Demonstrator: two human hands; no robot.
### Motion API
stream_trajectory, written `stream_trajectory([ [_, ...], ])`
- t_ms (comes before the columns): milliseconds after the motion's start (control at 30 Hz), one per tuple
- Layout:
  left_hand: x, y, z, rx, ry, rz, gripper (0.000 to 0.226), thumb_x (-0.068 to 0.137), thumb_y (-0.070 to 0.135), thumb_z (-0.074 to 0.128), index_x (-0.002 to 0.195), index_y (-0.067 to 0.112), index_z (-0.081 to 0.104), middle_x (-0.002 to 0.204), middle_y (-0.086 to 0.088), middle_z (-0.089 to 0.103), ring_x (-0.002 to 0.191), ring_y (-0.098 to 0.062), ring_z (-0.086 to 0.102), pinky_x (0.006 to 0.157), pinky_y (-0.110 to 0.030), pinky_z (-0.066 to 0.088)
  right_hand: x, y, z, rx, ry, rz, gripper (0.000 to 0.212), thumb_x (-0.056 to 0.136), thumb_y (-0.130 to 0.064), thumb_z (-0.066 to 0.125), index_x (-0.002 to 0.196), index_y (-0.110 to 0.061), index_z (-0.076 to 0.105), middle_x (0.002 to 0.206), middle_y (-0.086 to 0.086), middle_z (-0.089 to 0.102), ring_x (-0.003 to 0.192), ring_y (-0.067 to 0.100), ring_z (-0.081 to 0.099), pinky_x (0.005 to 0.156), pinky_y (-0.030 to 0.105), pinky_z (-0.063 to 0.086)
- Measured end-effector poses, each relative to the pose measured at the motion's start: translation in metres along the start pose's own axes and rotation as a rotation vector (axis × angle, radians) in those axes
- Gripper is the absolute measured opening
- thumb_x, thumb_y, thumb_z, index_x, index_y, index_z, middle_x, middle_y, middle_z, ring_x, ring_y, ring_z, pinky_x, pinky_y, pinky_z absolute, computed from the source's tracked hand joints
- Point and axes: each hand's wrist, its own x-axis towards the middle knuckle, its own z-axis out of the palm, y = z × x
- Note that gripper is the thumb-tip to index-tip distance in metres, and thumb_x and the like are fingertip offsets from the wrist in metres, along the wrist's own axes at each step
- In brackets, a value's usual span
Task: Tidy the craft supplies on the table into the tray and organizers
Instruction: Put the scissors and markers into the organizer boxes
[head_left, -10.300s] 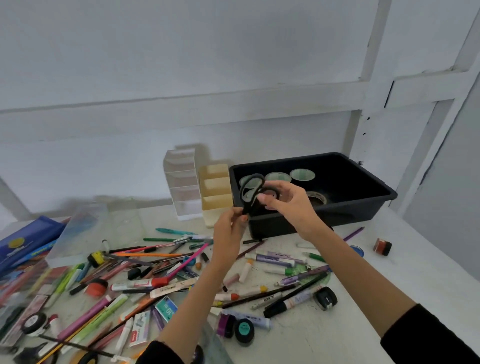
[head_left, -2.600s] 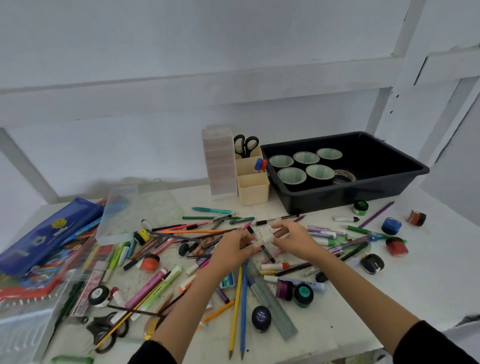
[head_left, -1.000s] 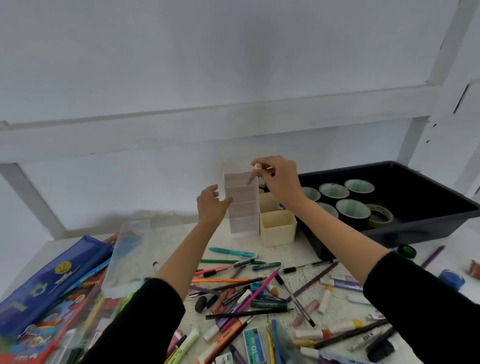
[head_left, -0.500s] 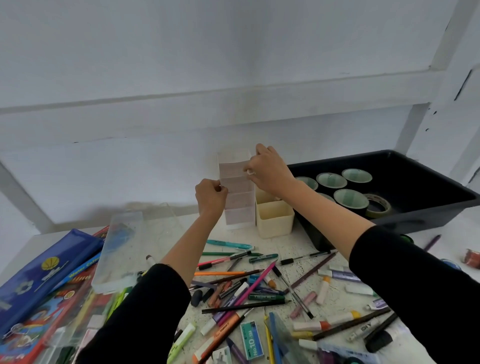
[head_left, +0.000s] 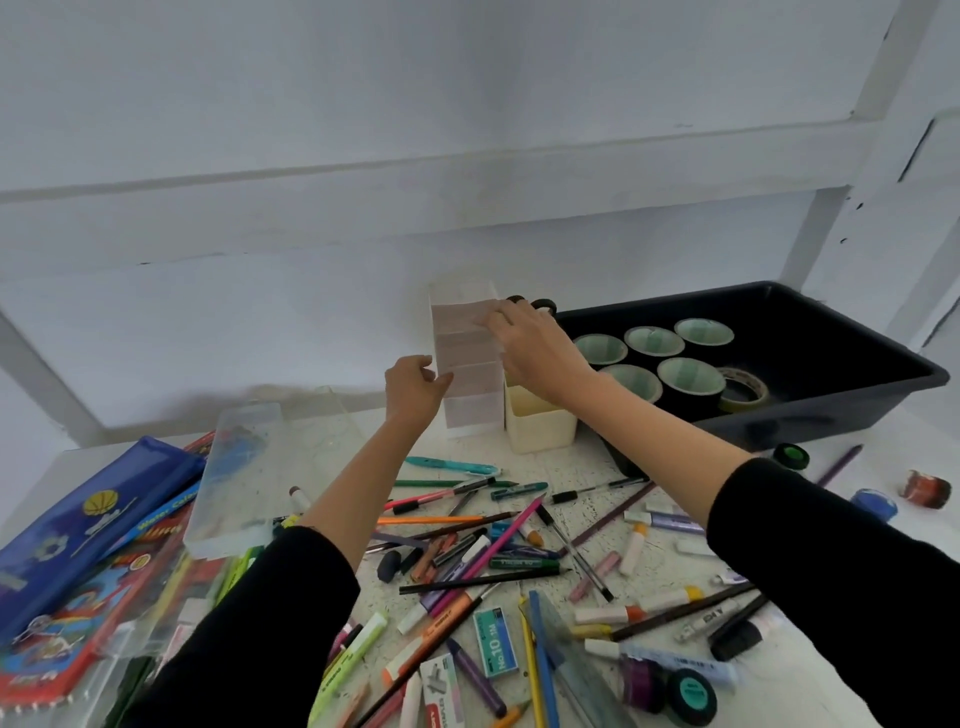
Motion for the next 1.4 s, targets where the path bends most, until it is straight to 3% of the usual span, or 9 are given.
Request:
stream_trajectory([
  [133, -0.025, -0.013, 0.004, -0.024, -0.010, -0.048, 0.038, 0.087, 0.011, 0.063, 0.122, 0.001, 0.057, 0.103, -0.015, 0.067, 0.098, -0.025, 0.062, 0.096, -0.032, 0.045, -0.039, 0.003, -0.010, 0.027, 0.122, -0.007, 0.034, 0.079, 0.008, 0.056, 0.112, 0.000, 0.060, 0.107, 0.018, 0.057, 0.089, 0.028, 0.057, 0.072, 0.036, 0.052],
  [200, -0.043, -0.016, 0.009, -0.041, -0.021, -0.042, 0.031, 0.086, 0.008, 0.060, 0.117, 0.003, 0.061, 0.099, -0.014, 0.068, 0.094, -0.023, 0.062, 0.092, -0.030, 0.045, -0.059, 0.005, -0.015, 0.182, 0.062, 0.059, 0.017, 0.084, 0.002, 0.054, 0.099, -0.003, 0.062, 0.098, 0.010, 0.058, 0.077, 0.017, 0.055, 0.066, 0.033, 0.051],
  [333, -0.078, -0.019, 0.022, -0.088, -0.072, -0.001, 0.020, 0.085, 0.005, 0.060, 0.103, 0.007, 0.068, 0.090, -0.006, 0.066, 0.085, -0.015, 0.060, 0.090, -0.030, 0.049, -0.104, 0.009, -0.020, 0.430, -0.336, 0.200, 0.010, 0.085, -0.007, 0.059, 0.087, -0.016, 0.064, 0.083, -0.006, 0.059, 0.067, 0.000, 0.049, 0.064, 0.021, 0.042],
  [500, -0.121, -0.012, 0.036, -0.085, -0.279, 0.121, 0.012, 0.084, 0.006, 0.064, 0.092, 0.014, 0.068, 0.087, -0.001, 0.067, 0.077, -0.005, 0.060, 0.068, -0.009, 0.048, -0.156, 0.011, -0.033, 0.355, -0.759, 0.244, 0.007, 0.082, -0.012, 0.068, 0.086, -0.014, 0.072, 0.070, -0.016, 0.057, 0.064, -0.002, 0.052, 0.055, 0.006, 0.039],
  [700, -0.164, 0.002, 0.049, -0.048, -0.648, 0.316, 0.010, 0.082, 0.009, 0.068, 0.092, 0.011, 0.070, 0.082, -0.001, 0.068, 0.072, -0.003, 0.061, 0.067, -0.014, 0.049, -0.204, 0.006, -0.051, 0.434, -1.103, 0.268, 0.015, 0.076, -0.028, 0.076, 0.088, -0.023, 0.069, 0.087, -0.006, 0.068, 0.080, 0.010, 0.062, 0.077, 0.026, 0.052],
  [833, -0.182, 0.004, 0.057, -0.070, -0.752, 0.333, 0.011, 0.083, 0.009, 0.068, 0.094, 0.011, 0.069, 0.082, 0.005, 0.067, 0.070, 0.002, 0.061, 0.067, -0.013, 0.050, -0.224, -0.009, -0.050, 0.423, -0.985, 0.294, 0.016, 0.077, -0.035, 0.074, 0.086, -0.022, 0.071, 0.090, -0.004, 0.069, 0.080, 0.009, 0.059, 0.072, 0.024, 0.050],
  [1000, -0.192, 0.000, 0.058, -0.039, -0.757, 0.354, 0.013, 0.083, 0.013, 0.069, 0.096, 0.013, 0.070, 0.086, 0.006, 0.066, 0.078, -0.002, 0.061, 0.073, -0.014, 0.051, -0.230, -0.019, -0.053, 0.444, -0.944, 0.240, 0.016, 0.079, -0.024, 0.071, 0.094, -0.018, 0.074, 0.092, -0.004, 0.072, 0.081, 0.008, 0.064, 0.076, 0.026, 0.054],
  [1200, -0.195, -0.003, 0.052, -0.026, -0.848, 0.407, 0.019, 0.083, 0.026, 0.069, 0.099, 0.016, 0.071, 0.095, 0.003, 0.068, 0.085, -0.006, 0.061, 0.076, -0.016, 0.049, -0.229, -0.016, -0.053, 0.646, -0.862, 0.336, 0.011, 0.075, -0.013, 0.073, 0.083, -0.018, 0.070, 0.074, -0.012, 0.067, 0.072, 0.005, 0.064, 0.074, 0.026, 0.057],
  [1400, -0.187, 0.003, 0.035, -0.071, -0.671, 0.379, 0.015, 0.086, 0.025, 0.064, 0.097, 0.019, 0.071, 0.083, 0.001, 0.069, 0.076, -0.015, 0.061, 0.072, -0.022, 0.048, -0.199, -0.003, -0.063, 0.890, -0.604, 0.383, 0.012, 0.080, -0.018, 0.073, 0.090, -0.012, 0.071, 0.083, 0.004, 0.071, 0.069, 0.011, 0.065, 0.064, 0.021, 0.054],
])
